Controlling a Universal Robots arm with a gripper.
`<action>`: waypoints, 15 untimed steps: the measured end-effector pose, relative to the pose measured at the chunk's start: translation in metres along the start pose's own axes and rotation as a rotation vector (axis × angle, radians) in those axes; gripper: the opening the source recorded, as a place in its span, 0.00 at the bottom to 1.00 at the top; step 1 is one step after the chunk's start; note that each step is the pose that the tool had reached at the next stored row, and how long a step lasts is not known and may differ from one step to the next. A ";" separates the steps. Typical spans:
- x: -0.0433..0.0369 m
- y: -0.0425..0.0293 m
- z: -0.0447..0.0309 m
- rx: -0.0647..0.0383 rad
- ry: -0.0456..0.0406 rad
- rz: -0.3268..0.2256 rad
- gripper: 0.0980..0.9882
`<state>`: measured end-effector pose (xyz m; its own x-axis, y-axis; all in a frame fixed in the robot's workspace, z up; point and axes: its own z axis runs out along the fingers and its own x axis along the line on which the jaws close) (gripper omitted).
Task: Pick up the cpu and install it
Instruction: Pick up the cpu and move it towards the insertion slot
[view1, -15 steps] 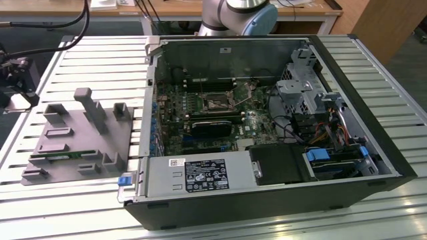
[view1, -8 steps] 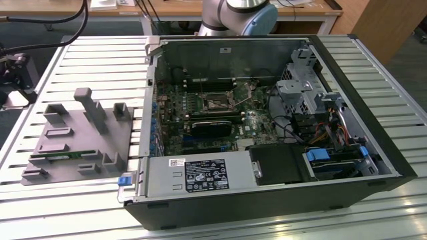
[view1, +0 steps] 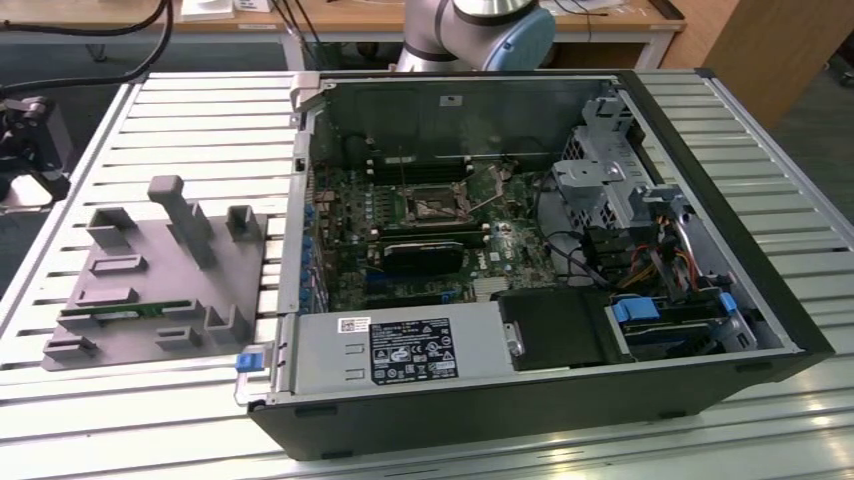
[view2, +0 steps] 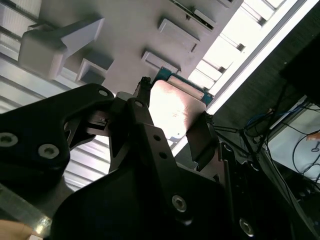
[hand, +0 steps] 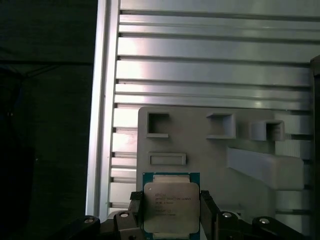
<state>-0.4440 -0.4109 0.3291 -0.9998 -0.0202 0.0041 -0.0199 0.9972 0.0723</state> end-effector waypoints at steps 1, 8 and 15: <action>0.0000 0.0002 -0.0024 0.000 0.0000 0.000 0.50; 0.0001 0.0029 -0.0180 0.000 0.0000 0.000 0.50; 0.0001 0.0063 -0.0387 0.000 0.0000 0.000 0.50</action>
<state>-0.4440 -0.4074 0.3681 -0.9998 -0.0202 0.0041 -0.0199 0.9972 0.0723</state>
